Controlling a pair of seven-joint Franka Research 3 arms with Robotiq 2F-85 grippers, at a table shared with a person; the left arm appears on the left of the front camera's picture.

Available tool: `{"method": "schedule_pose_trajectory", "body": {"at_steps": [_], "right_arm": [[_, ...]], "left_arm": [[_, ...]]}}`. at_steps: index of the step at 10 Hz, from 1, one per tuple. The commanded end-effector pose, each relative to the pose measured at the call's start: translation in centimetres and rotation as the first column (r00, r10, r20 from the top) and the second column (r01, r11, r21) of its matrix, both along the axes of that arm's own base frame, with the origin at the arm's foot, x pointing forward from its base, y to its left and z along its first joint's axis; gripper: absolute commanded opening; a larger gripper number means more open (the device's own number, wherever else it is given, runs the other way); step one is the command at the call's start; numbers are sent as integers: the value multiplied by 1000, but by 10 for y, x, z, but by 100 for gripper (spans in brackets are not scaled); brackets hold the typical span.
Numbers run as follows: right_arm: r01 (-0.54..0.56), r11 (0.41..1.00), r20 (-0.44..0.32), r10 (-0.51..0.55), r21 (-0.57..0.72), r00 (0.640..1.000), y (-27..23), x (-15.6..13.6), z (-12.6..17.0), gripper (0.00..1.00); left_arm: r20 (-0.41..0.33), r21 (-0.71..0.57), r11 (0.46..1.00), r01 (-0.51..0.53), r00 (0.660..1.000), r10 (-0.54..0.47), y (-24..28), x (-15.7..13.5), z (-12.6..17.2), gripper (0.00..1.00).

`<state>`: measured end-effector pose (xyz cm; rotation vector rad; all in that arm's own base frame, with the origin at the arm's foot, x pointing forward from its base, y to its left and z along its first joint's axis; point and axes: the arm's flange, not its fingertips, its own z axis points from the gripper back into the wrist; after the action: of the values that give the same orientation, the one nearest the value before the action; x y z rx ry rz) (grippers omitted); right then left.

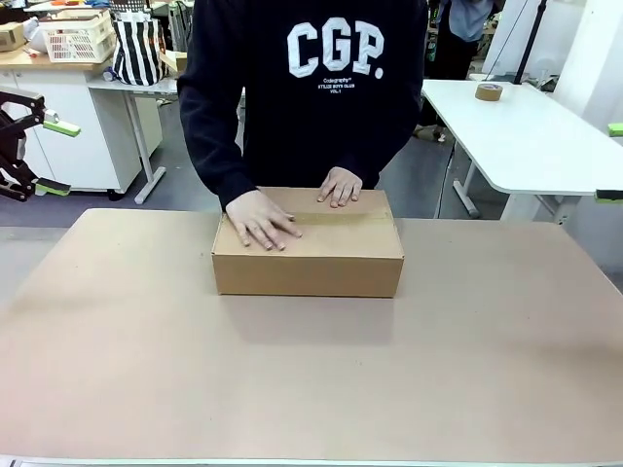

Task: Pack the gift set into the box.
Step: Press and hold the closed box until the human finishes sealing it.

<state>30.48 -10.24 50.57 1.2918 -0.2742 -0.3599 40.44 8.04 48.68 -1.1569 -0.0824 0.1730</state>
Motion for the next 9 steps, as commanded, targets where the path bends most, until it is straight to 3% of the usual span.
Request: {"method": "schedule_pose_trajectory", "body": {"at_steps": [1,9], "right_arm": [[-1,1000,33,0,10,999,2,3,0,100],[-1,1000,33,0,10,999,2,3,0,100]], "left_arm": [[0,-20,1000,-5,1000,5,-2,-3,0,100],[0,-20,1000,-5,1000,5,-2,-3,0,100]]}}
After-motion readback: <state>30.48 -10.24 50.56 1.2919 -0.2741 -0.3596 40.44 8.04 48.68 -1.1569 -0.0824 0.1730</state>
